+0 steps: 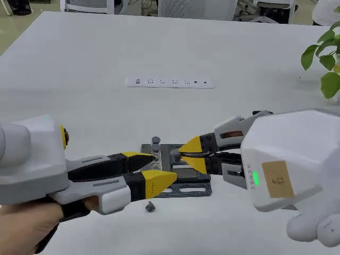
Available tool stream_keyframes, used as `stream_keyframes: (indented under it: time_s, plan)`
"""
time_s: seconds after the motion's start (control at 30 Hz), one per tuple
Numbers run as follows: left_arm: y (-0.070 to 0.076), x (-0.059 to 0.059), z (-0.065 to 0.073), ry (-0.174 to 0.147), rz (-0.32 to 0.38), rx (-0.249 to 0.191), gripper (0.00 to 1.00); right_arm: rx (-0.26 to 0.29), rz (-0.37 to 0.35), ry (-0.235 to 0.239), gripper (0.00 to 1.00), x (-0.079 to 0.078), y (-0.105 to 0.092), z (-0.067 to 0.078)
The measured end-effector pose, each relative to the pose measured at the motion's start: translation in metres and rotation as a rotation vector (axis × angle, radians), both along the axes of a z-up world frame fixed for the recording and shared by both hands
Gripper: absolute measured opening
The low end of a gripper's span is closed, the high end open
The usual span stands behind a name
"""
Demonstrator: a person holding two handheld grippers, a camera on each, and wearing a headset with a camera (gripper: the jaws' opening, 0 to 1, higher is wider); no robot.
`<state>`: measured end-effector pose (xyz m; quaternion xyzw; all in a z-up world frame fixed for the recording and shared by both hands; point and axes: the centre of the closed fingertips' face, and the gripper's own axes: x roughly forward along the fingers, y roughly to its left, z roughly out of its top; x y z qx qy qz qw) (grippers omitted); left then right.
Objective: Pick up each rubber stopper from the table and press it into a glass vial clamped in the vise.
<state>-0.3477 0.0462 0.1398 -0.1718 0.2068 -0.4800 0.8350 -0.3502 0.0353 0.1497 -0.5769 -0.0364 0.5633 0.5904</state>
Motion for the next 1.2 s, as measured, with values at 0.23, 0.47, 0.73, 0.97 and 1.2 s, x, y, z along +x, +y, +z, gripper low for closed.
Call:
stream_keyframes:
  time_s: [0.23, 0.47, 0.73, 0.97, 1.2]
  plan:
    - [-0.003, -0.004, 0.009, 0.002, -0.022, -0.056, 0.16, -0.011, 0.028, -0.009, 0.00, -0.008, 0.004, 0.001]
    - [-0.006, -0.005, 0.011, -0.004, -0.038, -0.062, 0.11, -0.006, 0.051, -0.030, 0.00, -0.012, 0.009, 0.004]
    - [-0.008, -0.007, 0.011, 0.000, -0.045, -0.073, 0.06, 0.008, 0.047, -0.035, 0.00, -0.012, 0.011, 0.007]
    - [-0.007, -0.007, 0.014, 0.026, -0.027, -0.130, 0.05, 0.025, 0.028, -0.027, 0.00, -0.012, 0.012, 0.008]
    - [-0.006, -0.007, 0.017, 0.039, -0.014, -0.158, 0.04, 0.042, 0.009, -0.024, 0.00, -0.011, 0.013, 0.010]
